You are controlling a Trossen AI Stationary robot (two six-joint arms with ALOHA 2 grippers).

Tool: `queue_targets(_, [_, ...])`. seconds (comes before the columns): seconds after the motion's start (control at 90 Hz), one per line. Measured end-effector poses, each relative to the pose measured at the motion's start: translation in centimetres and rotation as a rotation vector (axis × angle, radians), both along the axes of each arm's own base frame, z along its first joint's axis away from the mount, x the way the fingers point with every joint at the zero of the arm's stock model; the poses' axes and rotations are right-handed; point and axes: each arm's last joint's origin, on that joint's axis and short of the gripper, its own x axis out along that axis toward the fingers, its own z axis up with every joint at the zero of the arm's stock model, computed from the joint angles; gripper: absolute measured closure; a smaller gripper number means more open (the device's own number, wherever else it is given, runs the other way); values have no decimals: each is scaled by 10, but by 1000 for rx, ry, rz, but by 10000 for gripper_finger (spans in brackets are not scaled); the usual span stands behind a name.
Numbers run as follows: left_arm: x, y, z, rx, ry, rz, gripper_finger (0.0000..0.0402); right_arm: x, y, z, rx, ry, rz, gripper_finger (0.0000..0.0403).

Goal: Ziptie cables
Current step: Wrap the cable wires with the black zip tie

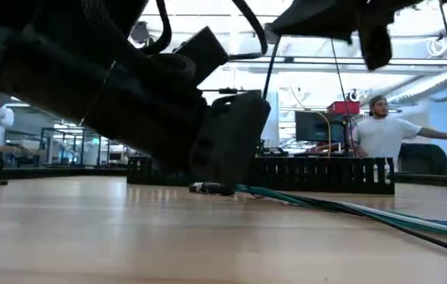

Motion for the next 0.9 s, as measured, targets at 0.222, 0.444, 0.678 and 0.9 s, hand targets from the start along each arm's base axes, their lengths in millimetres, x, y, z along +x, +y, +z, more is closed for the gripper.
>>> queue_targets(0.222, [-2, -8, 1, -4, -10, -13, 394, -8, -4, 16, -32, 9, -17, 403])
queue_targets(0.444, [-3, -10, -1, -51, -32, 1, 394, -8, -7, 12, 45, -16, -42, 403])
queue_targets(0.678, [-4, -10, -1, -39, -32, 7, 394, -7, -10, 10, 44, -5, -53, 403])
queue_targets(0.9, [-3, -11, -1, -79, -43, -1, 394, -5, -14, 10, 38, -2, -66, 403])
